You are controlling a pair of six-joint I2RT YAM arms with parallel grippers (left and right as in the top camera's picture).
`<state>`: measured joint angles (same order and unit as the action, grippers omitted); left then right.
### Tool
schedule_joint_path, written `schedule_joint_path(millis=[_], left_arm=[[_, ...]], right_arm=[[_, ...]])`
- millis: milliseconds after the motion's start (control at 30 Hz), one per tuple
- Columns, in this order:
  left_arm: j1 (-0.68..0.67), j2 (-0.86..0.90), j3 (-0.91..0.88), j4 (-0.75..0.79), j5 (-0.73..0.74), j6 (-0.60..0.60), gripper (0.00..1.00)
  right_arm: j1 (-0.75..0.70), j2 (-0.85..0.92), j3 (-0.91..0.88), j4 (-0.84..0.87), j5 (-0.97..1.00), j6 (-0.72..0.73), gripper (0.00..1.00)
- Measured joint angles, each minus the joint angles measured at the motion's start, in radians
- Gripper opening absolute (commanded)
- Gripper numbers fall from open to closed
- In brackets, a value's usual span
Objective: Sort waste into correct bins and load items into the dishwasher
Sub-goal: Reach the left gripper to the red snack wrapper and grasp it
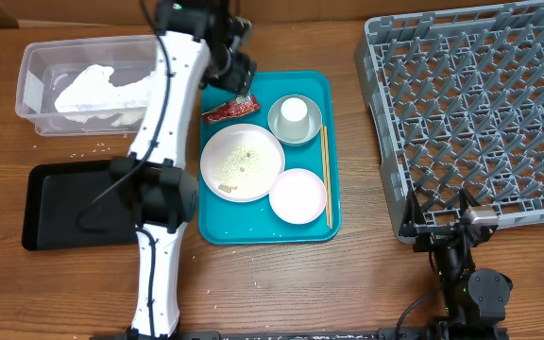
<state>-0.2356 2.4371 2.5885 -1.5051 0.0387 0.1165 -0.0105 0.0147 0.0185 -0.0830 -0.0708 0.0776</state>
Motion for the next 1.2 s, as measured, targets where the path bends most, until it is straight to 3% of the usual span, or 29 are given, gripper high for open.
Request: schedule_joint_path(millis=[367,833,1200], left_arm=[[-0.016,0.000,-0.245,0.175,-0.139,0.103,0.74],[-0.016,0.000,-0.399,0.385,-0.137,0.199,0.75],[-0.016,0.000,-0.443,0.422,-0.085,0.210,0.75]], right_arm=[[0.000,0.000,0.000,0.000,0.000,0.000,1.00],[0.000,0.000,0.000,0.000,0.000,0.000,1.00],[0.000,0.000,0.000,0.000,0.000,0.001,1.00]])
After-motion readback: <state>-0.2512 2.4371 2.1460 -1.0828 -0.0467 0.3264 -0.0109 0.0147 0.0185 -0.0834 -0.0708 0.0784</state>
